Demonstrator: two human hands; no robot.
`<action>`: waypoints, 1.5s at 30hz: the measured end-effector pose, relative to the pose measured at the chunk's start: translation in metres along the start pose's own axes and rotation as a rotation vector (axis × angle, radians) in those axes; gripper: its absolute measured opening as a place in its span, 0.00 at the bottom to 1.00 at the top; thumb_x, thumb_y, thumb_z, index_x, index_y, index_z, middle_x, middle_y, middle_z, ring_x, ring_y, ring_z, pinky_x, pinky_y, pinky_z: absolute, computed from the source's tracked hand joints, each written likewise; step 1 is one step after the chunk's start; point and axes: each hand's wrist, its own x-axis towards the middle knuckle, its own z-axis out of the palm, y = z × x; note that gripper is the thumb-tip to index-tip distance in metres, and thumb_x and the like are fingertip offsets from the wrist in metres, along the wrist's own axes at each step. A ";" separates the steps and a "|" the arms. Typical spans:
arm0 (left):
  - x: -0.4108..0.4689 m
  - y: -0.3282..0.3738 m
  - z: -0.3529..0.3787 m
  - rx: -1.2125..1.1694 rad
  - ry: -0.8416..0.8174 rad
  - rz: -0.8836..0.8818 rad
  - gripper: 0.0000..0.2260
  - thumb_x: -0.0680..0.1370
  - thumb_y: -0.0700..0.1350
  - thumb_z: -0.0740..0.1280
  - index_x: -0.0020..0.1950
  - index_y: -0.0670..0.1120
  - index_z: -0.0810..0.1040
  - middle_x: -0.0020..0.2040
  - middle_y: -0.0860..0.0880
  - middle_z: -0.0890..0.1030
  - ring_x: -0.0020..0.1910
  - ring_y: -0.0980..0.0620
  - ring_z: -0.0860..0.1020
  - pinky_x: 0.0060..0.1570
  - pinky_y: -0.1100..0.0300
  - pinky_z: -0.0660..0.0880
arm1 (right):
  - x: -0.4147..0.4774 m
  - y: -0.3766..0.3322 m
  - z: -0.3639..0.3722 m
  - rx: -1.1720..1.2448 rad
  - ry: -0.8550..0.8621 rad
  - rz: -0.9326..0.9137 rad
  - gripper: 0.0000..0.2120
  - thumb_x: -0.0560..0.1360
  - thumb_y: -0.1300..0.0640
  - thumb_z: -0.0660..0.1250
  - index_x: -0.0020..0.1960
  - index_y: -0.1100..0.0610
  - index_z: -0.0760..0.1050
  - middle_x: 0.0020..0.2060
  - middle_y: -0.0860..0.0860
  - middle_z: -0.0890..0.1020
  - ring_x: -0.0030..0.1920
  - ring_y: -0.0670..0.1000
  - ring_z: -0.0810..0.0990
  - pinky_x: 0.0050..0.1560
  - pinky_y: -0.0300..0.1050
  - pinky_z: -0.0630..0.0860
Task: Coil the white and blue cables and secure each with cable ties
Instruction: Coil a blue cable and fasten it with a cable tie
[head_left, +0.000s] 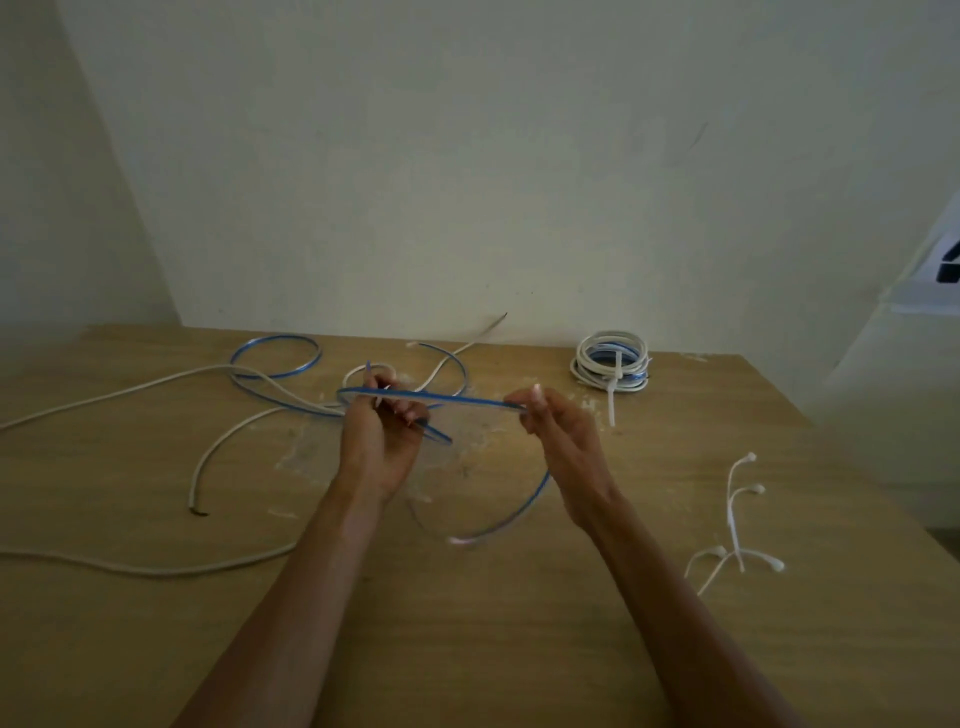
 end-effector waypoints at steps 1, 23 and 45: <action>0.000 0.001 -0.005 0.033 -0.003 -0.034 0.15 0.85 0.46 0.56 0.41 0.47 0.73 0.30 0.51 0.71 0.25 0.56 0.69 0.25 0.64 0.67 | 0.001 -0.002 0.001 0.005 0.034 -0.019 0.15 0.79 0.46 0.66 0.50 0.57 0.83 0.36 0.52 0.76 0.40 0.46 0.71 0.41 0.38 0.69; 0.004 0.038 -0.050 -0.311 -0.055 -0.348 0.17 0.66 0.24 0.66 0.53 0.34 0.76 0.32 0.46 0.78 0.24 0.53 0.73 0.21 0.63 0.71 | 0.000 -0.008 -0.023 -0.563 -0.473 -0.030 0.06 0.73 0.57 0.76 0.43 0.46 0.83 0.35 0.46 0.81 0.36 0.43 0.75 0.43 0.41 0.73; -0.011 0.026 -0.034 0.042 -0.392 -0.265 0.21 0.85 0.50 0.51 0.34 0.50 0.70 0.27 0.55 0.55 0.23 0.57 0.52 0.18 0.64 0.55 | 0.005 0.022 -0.032 -0.906 0.230 0.194 0.09 0.74 0.47 0.73 0.41 0.52 0.82 0.38 0.50 0.85 0.44 0.53 0.83 0.41 0.44 0.72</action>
